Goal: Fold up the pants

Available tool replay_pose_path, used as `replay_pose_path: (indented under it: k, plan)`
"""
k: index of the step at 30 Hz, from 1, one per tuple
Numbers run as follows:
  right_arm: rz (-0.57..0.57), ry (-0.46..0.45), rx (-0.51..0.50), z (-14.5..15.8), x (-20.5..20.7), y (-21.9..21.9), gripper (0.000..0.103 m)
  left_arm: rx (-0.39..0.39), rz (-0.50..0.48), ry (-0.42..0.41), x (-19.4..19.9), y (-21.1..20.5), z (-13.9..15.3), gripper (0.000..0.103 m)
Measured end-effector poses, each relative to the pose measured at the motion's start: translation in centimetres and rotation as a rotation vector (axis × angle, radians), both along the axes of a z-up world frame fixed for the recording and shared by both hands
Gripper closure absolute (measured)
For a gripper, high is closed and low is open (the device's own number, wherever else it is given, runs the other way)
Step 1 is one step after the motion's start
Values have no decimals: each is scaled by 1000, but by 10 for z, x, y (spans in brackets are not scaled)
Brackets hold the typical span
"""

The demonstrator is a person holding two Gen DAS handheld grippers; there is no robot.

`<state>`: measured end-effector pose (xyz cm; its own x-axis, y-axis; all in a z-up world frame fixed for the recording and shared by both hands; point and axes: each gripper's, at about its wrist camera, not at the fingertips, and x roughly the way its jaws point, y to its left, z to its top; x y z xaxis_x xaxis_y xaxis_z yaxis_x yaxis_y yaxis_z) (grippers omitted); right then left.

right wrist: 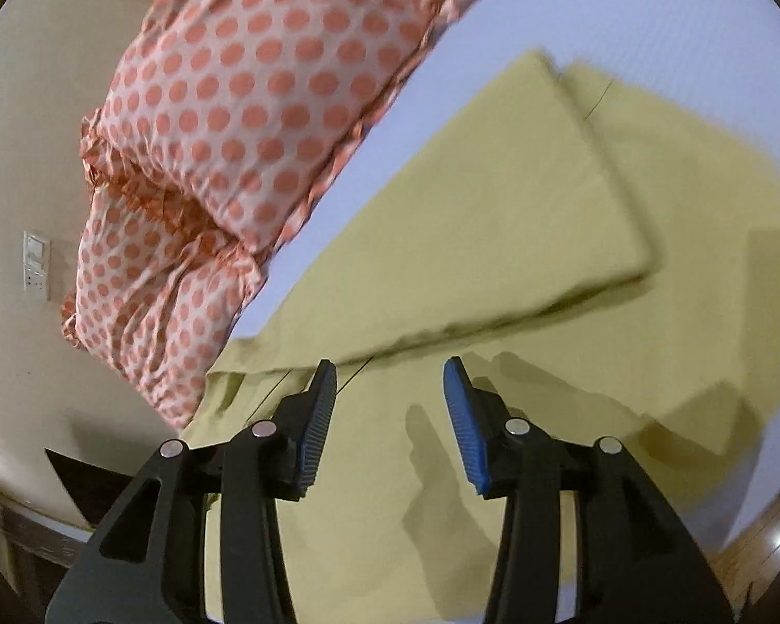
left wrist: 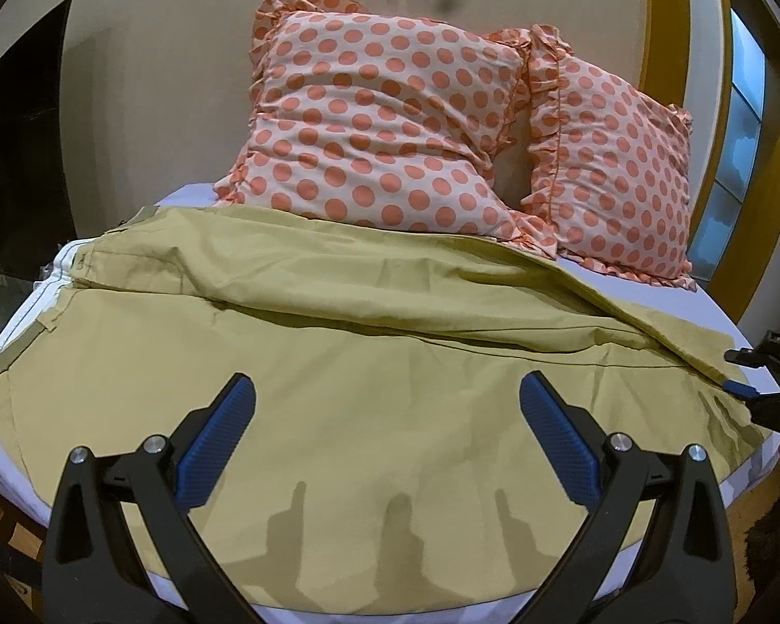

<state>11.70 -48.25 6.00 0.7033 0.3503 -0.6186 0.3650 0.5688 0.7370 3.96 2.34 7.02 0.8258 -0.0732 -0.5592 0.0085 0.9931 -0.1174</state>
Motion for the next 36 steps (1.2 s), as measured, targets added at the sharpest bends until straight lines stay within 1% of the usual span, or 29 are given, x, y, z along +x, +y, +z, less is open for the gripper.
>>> replay_pose_path:
  k: [1,3,6,7,8,9,10,11,12,14,15,16,17,20,23,25,28,31,33,36]
  plan:
    - [-2,10,22,-4,4,3,57,0,5,0,0,1,0,2]
    - [-51,40,62,-13,10,5,57,-2,12,-2,0,3,1,2]
    - [-176,7,163,-25,10,-3,58,-3,28,-10,0,7,2,2]
    - [-213,3,179,-26,8,-4,59,-3,36,-12,1,8,2,2]
    - [-253,-2,178,-26,7,-4,64,-5,40,-12,2,10,2,2]
    - [-281,-4,169,-27,6,-4,71,-10,40,-12,3,12,2,2]
    - [-292,0,167,-31,5,-5,98,-24,38,-9,4,15,2,2]
    - [-291,-6,181,-35,4,-7,101,-32,37,-5,6,18,1,2]
    - [-290,-21,192,-37,1,-8,101,-40,35,-1,7,22,2,2]
    - [-301,-116,172,-29,-14,-13,101,-66,17,-1,10,33,4,2]
    - [-306,-173,141,-20,-25,-16,101,-99,-4,-7,13,43,6,2]
    - [-308,-209,120,-12,-31,-17,101,-124,-17,-11,15,49,8,2]
    - [-309,-254,93,-2,-42,-21,101,-177,-28,-19,22,64,12,2]
    - [-310,-330,41,22,-60,-24,101,-243,9,1,47,94,22,2]
    - [-291,-358,25,33,-63,-25,101,-321,38,61,85,119,26,3]
    - [-285,-365,20,36,-63,-24,101,-355,43,101,111,127,26,3]
    - [-277,-367,0,39,-59,-22,101,-328,73,195,164,126,24,8]
    - [-267,-362,-2,37,-58,-24,101,-314,94,283,207,120,14,14]
    - [-254,-355,-11,36,-57,-25,101,-326,111,367,240,116,2,15]
    - [-238,-353,-16,35,-55,-28,101,-311,182,492,279,109,-21,22]
